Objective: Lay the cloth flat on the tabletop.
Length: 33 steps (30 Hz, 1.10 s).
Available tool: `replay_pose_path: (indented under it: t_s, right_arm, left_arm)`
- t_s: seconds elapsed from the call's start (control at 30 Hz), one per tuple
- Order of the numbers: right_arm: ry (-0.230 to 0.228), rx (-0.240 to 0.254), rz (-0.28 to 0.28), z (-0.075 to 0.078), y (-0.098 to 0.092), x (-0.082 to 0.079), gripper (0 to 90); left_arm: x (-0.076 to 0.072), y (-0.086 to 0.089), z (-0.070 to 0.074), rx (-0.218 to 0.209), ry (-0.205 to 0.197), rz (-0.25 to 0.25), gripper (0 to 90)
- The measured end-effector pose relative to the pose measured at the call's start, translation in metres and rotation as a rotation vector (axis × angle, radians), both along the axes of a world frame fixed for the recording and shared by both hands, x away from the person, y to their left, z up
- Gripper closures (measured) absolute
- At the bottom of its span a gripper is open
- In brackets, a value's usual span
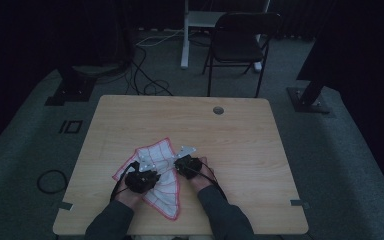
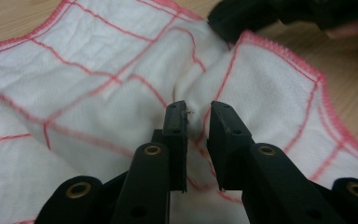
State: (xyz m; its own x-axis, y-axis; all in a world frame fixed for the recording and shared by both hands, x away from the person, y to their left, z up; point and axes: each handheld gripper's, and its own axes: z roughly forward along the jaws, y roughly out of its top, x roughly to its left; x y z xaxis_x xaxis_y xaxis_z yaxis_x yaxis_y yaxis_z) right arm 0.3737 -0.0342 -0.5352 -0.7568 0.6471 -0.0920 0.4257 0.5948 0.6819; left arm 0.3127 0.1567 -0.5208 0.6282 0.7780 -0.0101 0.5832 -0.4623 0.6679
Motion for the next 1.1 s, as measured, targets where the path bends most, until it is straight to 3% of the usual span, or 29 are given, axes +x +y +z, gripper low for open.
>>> replay_pose_path:
  t_s: [0.1,0.27,0.4,0.5,0.6,0.63,0.67,0.73,0.8,0.93,1.1]
  right_arm:
    - [-0.01,-0.015,-0.037,0.002,-0.009,0.004,88.5]
    - [-0.017,0.003,-0.077,0.009,-0.036,0.012,88.5]
    - [-0.025,-0.005,-0.081,0.011,-0.042,0.013,88.5]
    - [-0.035,-0.012,-0.099,0.014,-0.05,0.016,88.4]
    - [-0.033,-0.01,-0.116,0.015,-0.051,0.016,87.4]
    - [-0.033,-0.01,-0.116,0.015,-0.051,0.016,87.4]
    - [-0.023,0.024,-0.115,0.017,-0.052,0.014,80.2]
    - [-0.02,0.042,-0.11,0.017,-0.052,0.012,78.8]
    - [-0.026,0.064,-0.08,0.018,-0.054,0.0,72.7]
    - [-0.021,0.071,-0.057,0.015,-0.055,-0.013,71.6]
    - [-0.003,0.069,-0.056,0.011,-0.055,-0.017,71.0]
  left_arm:
    - [-0.002,-0.006,-0.001,0.018,0.005,-0.023,77.5]
    - [-0.003,-0.017,-0.008,0.047,0.013,-0.064,78.0]
    - [-0.003,-0.024,-0.007,0.075,0.007,-0.089,78.1]
    - [-0.003,-0.038,-0.005,0.137,-0.014,-0.125,78.0]
    - [-0.003,-0.044,-0.004,0.152,-0.02,-0.142,77.8]
    - [-0.003,-0.044,-0.004,0.152,-0.02,-0.142,77.5]
    - [-0.002,-0.044,-0.005,0.143,-0.017,-0.138,77.3]
    - [-0.002,-0.042,-0.005,0.139,-0.012,-0.139,76.1]
    - [0.0,-0.04,-0.005,0.126,-0.01,-0.131,75.6]
    - [0.003,-0.037,-0.006,0.114,-0.009,-0.108,75.1]
    - [0.009,-0.032,-0.006,0.109,-0.011,-0.074,74.3]
